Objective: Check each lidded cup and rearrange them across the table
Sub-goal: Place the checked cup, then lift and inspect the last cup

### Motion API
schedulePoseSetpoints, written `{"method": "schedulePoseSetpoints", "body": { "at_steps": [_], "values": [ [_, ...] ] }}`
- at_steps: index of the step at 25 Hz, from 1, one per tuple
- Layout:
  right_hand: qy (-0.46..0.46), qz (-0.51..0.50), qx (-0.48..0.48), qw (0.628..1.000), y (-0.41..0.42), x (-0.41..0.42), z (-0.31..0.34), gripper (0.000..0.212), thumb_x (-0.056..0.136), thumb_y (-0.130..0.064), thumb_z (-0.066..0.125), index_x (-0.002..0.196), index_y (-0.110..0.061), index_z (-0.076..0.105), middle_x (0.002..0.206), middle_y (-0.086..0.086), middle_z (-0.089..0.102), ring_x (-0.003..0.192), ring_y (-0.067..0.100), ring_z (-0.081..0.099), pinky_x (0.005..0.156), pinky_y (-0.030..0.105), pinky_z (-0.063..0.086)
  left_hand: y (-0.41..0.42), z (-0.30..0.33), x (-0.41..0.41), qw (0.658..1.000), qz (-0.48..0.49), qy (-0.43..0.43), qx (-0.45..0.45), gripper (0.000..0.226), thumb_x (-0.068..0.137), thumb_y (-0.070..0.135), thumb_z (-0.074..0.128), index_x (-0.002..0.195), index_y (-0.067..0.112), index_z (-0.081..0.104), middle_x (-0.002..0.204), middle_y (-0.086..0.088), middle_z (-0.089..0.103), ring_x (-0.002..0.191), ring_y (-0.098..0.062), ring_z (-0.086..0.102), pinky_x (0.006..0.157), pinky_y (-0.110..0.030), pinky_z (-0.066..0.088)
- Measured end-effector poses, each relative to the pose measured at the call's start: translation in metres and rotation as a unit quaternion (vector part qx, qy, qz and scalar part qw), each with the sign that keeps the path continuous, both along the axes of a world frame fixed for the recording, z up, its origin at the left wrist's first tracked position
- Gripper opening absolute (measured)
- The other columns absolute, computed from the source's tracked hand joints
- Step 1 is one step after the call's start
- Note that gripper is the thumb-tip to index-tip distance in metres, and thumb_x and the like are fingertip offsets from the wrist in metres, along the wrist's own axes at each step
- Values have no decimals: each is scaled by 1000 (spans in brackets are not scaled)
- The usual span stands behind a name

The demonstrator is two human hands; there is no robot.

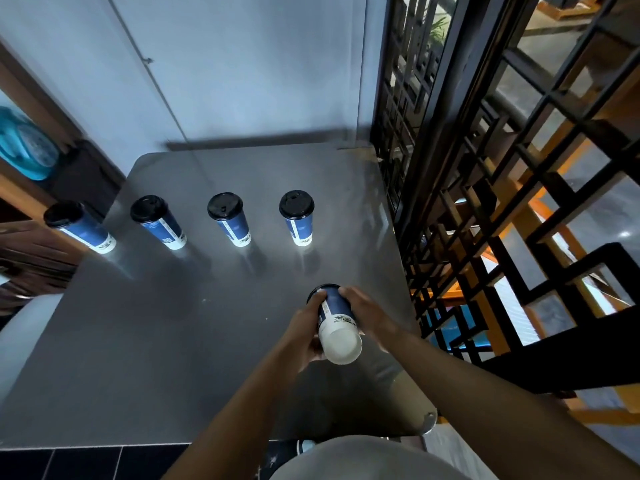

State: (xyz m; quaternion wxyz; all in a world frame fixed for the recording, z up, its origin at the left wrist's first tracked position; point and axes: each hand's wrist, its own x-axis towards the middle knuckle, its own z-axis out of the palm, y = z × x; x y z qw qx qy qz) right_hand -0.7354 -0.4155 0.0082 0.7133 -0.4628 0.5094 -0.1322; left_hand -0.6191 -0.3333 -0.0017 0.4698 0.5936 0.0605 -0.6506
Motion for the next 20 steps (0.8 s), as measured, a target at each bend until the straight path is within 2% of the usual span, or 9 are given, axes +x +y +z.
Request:
{"method": "schedulePoseSetpoints", "body": {
  "at_steps": [2, 5, 9, 12, 14, 16, 18, 20],
  "values": [
    [9, -6, 27, 1000, 3, -2, -8, 23, 98, -36, 51, 104, -17, 62, 101, 8, 65, 80, 21, 65, 64, 31, 53, 1, -5, 2, 1000, -17, 13, 11, 95, 55, 63, 87, 136, 19, 61, 128, -15, 73, 117, -38, 70, 105, -60, 50],
    [-3, -21, 42, 999, 5, -3, -21, 22, 96, -38, 53, 99, -19, 63, 101, 11, 67, 82, 24, 65, 73, 39, 53, 4, -4, 0, 999, -26, 20, 11, 94, 55, 64, 86, 134, 19, 62, 124, -14, 75, 113, -36, 72, 104, -59, 51],
    [0, -15, 31, 999, 9, -7, -17, 24, 96, -39, 53, 103, -19, 64, 102, 9, 68, 86, 24, 67, 66, 33, 55, 6, -11, -1, 999, -37, -14, 8, 94, 52, 66, 83, 131, 18, 64, 121, -15, 76, 101, -36, 73, 102, -61, 52],
    [14, -3, -17, 1000, 7, -11, -16, 26, 97, -37, 54, 109, -16, 63, 111, 10, 67, 95, 24, 66, 62, 31, 55, 7, -17, -1, 999, -36, -15, -4, 96, 61, 63, 86, 138, 11, 59, 129, -21, 70, 114, -42, 69, 105, -59, 50],
    [30, 14, -68, 997, 5, -13, -18, 31, 97, -37, 57, 118, -14, 60, 117, 11, 66, 103, 25, 66, 68, 34, 58, 7, -7, -5, 998, -41, -56, -13, 87, 72, 59, 82, 135, 3, 57, 124, -25, 71, 103, -42, 73, 88, -51, 61],
    [47, 39, -128, 990, 5, -12, -18, 43, 90, -48, 61, 120, -17, 59, 116, 8, 67, 103, 23, 67, 80, 40, 60, 9, 9, -9, 978, -107, -181, 12, 83, 72, 63, 79, 125, 3, 57, 110, -22, 75, 84, -32, 78, 66, -39, 63],
    [53, 61, -173, 982, 5, -11, -18, 47, 83, -62, 56, 115, -27, 60, 116, 5, 65, 103, 21, 67, 90, 45, 57, 13, 21, -11, 952, -154, -263, 23, 69, 75, 57, 82, 118, 12, 54, 103, -14, 74, 78, -24, 78, 58, -32, 60],
    [24, 43, -168, 985, 6, -10, -16, 30, 90, -55, 53, 110, -35, 60, 119, 8, 64, 106, 25, 66, 90, 47, 57, 15, 30, -12, 951, -143, -274, 4, 49, 81, 44, 83, 109, 15, 55, 101, -10, 73, 78, -21, 76, 58, -31, 58]
  ]
}}
